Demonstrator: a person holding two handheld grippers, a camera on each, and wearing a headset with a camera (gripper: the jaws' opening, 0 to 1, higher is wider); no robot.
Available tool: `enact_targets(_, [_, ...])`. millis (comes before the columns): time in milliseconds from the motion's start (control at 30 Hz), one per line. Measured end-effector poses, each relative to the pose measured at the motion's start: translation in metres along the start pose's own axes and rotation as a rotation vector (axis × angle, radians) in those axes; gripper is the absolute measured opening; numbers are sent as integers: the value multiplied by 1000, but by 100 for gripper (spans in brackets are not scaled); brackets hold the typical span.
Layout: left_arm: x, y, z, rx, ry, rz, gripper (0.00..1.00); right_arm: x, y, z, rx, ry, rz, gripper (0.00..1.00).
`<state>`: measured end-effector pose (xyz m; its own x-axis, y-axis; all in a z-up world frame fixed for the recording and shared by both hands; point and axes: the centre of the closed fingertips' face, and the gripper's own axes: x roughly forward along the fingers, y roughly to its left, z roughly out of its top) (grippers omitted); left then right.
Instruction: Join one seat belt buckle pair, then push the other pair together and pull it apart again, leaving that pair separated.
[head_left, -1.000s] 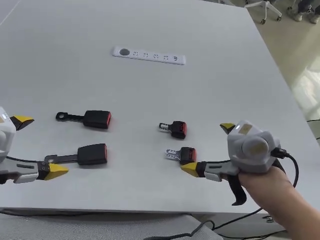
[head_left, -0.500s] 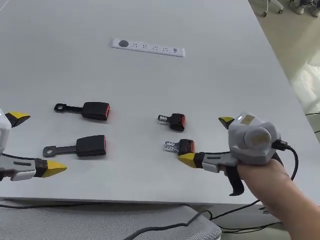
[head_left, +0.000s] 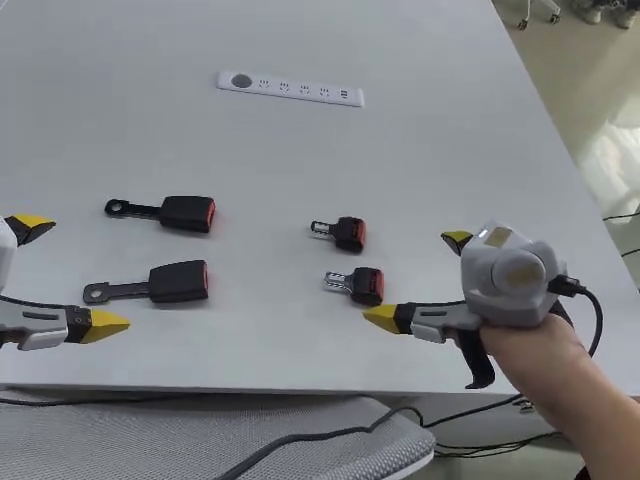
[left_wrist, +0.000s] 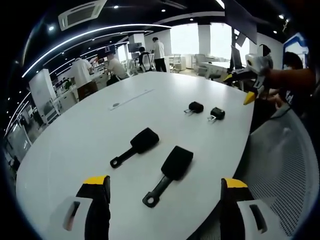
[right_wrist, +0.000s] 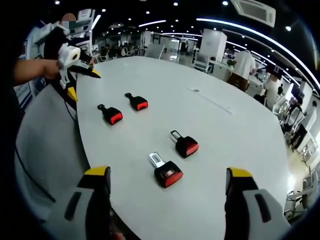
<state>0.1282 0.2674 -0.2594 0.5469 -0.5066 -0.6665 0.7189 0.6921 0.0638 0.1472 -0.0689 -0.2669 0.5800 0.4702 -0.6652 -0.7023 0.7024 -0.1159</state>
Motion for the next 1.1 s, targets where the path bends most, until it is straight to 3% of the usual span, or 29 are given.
enact_targets(333, [-3,-6,-1,10,4,1,92,-7,-2,-2,-25,-7,-2,95])
enact_targets(433, [-6,-6,-1,0,2,13,91,-10,2,-4,-76,18,21,87])
enact_targets(867, [-13,-5,0,33,12,31,85,-6,13,-2,-103,14,74,82])
enact_targets(933, [-13,-3,0,6,7,26,83,-5,12,-1,-102,14,71,82])
enact_targets(1100, [-9,-1,-1,21,14,12,76,-3,9,0,-108,15,67,81])
